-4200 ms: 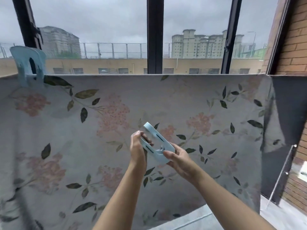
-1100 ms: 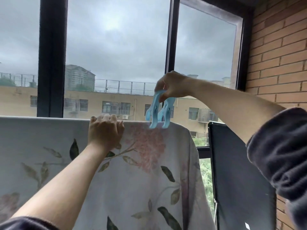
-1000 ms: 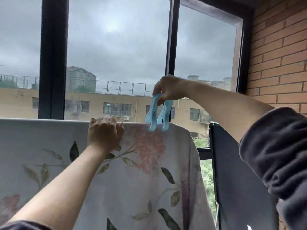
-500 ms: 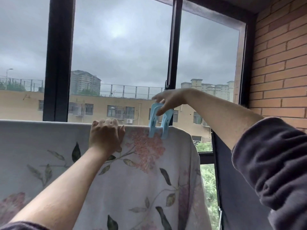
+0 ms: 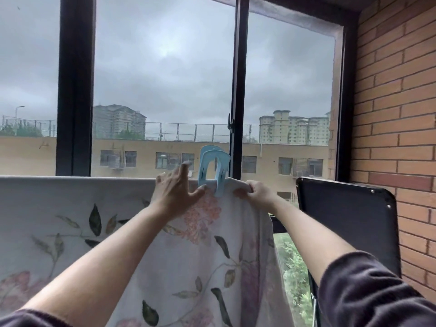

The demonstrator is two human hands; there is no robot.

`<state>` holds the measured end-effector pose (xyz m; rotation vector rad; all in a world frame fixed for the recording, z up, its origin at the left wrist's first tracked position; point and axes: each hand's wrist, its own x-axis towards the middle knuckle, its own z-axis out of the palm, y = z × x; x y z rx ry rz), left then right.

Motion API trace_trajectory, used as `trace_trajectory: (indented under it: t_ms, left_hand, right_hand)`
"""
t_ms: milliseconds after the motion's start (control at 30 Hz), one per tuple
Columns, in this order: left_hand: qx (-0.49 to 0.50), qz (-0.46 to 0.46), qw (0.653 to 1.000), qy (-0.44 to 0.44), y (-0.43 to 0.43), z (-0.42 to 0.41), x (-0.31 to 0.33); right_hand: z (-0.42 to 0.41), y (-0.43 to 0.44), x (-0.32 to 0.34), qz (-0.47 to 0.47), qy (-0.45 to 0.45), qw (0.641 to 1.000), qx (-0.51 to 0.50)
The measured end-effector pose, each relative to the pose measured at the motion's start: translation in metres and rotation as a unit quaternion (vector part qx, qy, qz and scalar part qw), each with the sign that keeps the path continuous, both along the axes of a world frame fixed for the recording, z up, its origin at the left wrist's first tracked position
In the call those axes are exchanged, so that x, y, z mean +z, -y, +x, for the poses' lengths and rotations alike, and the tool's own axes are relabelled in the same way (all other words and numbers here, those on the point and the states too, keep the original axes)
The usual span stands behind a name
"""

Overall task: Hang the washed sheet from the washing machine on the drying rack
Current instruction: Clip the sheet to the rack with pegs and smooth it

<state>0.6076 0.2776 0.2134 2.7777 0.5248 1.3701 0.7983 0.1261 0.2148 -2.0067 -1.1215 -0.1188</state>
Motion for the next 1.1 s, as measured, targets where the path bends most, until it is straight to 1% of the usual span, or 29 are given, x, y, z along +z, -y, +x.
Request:
trace_trajectory:
  t_ms: [33,67,133,200,367,433,533,600,667,733,767,833,867,933,967,1033,1100]
  left_hand:
    - [-0.062,-0.049,0.997,0.014,0.006,0.006,0.009]
    - [-0.122,-0.106,0.986,0.027,0.012,0.011,0.018]
    - [-0.193,-0.204,0.959,0.045,0.020,0.022,0.035]
    - [-0.208,-0.257,0.942,0.056,0.020,0.032,0.048]
    - [-0.196,-0.328,0.922,0.064,0.008,0.047,0.053]
    - [-0.185,-0.342,0.918,0.073,0.005,0.050,0.052]
    - [-0.142,-0.297,0.942,0.063,0.007,0.046,0.052]
    - [-0.083,-0.231,0.969,0.031,0.010,0.042,0.048]
    - [0.016,-0.137,0.990,-0.028,0.012,0.035,0.037]
    - [0.104,-0.013,0.993,-0.058,0.010,0.027,0.021]
    - [0.123,0.034,0.990,-0.056,0.008,0.025,0.013]
    - [0.142,0.077,0.985,-0.055,0.004,0.021,0.002]
    - [0.151,0.083,0.983,-0.061,0.002,0.020,-0.002]
    - [0.173,0.097,0.978,-0.069,-0.003,0.020,-0.011]
    - [0.177,0.108,0.976,-0.060,-0.004,0.020,-0.018]
    - [0.141,0.129,0.981,-0.011,-0.001,0.020,-0.035]
    - [0.088,0.136,0.986,0.036,0.012,0.019,-0.061]
  right_hand:
    - [-0.001,0.000,-0.001,0.004,0.004,1.000,0.002]
    - [-0.001,-0.001,-0.001,0.008,0.010,1.000,0.004]
    - [-0.002,-0.002,-0.001,0.012,0.017,1.000,0.005]
    - [0.000,-0.004,-0.003,0.020,0.021,1.000,0.004]
    - [0.007,-0.003,-0.004,0.038,0.018,0.999,0.014]
    - [0.005,-0.001,-0.004,0.044,0.010,0.999,0.021]
    - [0.004,0.000,-0.005,0.052,0.009,0.998,0.019]
    - [0.003,0.001,-0.006,0.065,0.008,0.998,0.020]
    - [0.003,0.001,-0.008,0.073,0.004,0.997,0.022]
    - [0.004,-0.001,-0.010,0.082,0.003,0.996,0.024]
    - [0.006,-0.001,-0.013,0.090,-0.004,0.996,0.026]
    - [0.010,0.003,-0.022,0.108,-0.057,0.991,0.056]
    - [0.014,0.008,-0.030,0.106,-0.108,0.985,0.080]
    - [0.026,0.022,-0.051,0.047,-0.206,0.972,0.105]
    - [0.034,0.031,-0.065,-0.009,-0.234,0.967,0.103]
    - [0.050,0.048,-0.090,-0.132,-0.249,0.956,0.080]
    - [0.060,0.062,-0.106,-0.241,-0.237,0.940,0.054]
